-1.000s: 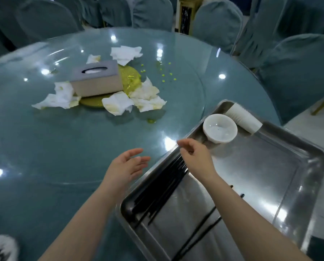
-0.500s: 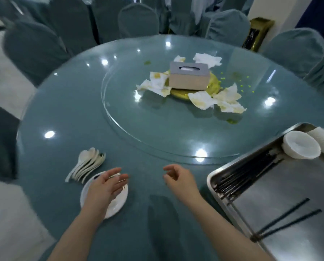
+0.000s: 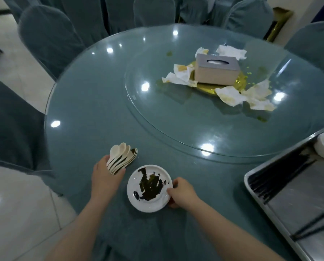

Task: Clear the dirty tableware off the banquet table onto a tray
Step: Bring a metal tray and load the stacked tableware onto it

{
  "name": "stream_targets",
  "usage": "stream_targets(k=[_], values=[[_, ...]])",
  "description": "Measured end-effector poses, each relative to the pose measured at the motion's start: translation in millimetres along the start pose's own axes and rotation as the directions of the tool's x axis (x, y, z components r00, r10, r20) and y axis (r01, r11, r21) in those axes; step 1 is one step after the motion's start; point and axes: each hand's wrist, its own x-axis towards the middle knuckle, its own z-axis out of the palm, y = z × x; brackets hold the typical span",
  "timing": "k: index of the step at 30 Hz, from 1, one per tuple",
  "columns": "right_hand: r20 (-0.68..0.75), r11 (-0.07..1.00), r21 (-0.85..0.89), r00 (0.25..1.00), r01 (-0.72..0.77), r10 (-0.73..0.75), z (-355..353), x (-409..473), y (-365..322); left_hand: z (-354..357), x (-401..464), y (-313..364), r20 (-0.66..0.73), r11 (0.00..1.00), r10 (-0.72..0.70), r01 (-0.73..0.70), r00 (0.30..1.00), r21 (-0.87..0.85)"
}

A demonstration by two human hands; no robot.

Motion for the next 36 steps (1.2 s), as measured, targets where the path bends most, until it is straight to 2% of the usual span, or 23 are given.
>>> stream_targets(k=[4, 7, 10, 13, 16, 19, 22, 24, 30, 33, 36], values=[[-0.043, 0.981, 0.157, 0.992, -0.114, 0.122, -35, 5, 9, 13, 36, 1, 0.155, 0.929, -0.002, -0.055, 0.988, 0.367], [-0.078, 0.962, 0.222, 0.981, -0.158, 0.179, -54, 8, 21, 21, 44, -1, 0.244, 0.893, -0.06, -0.057, 0.968, 0.446], [-0.086, 0.946, 0.279, 0.977, -0.165, 0.196, -64, 8, 32, 28, 35, -1, 0.265, 0.856, 0.028, -0.16, 0.964, 0.492], [-0.081, 0.939, 0.305, 0.978, -0.159, 0.192, -68, 8, 40, 32, 23, -2, 0.216, 0.869, 0.174, -0.253, 0.961, 0.425], [-0.082, 0.933, 0.328, 0.979, -0.15, 0.186, -70, 6, 42, 33, 18, 0, 0.201, 0.891, 0.247, -0.304, 0.948, 0.337], [-0.078, 0.924, 0.354, 0.98, -0.143, 0.182, -70, 4, 41, 32, 19, 3, 0.189, 0.907, 0.241, -0.29, 0.952, 0.305], [-0.096, 0.915, 0.384, 0.981, -0.123, 0.172, -73, 0, 38, 32, 18, 10, 0.158, 0.937, 0.173, -0.212, 0.972, 0.278], [-0.123, 0.911, 0.406, 0.983, -0.078, 0.139, -80, -4, 35, 33, 13, 22, 0.16, 0.946, 0.188, -0.223, 0.969, 0.237], [-0.289, 0.864, 0.483, 0.957, 0.145, 0.001, -134, -33, 40, 50, -19, 82, 0.124, 0.93, 0.355, -0.364, 0.927, 0.058], [-0.43, 0.82, 0.533, 0.901, 0.21, 0.049, -169, -54, 64, 65, -37, 114, 0.175, 0.9, 0.432, -0.437, 0.885, -0.013], [-0.514, 0.753, 0.613, 0.845, 0.24, 0.149, -203, -77, 99, 87, -56, 141, 0.229, 0.865, 0.498, -0.497, 0.836, -0.068]])
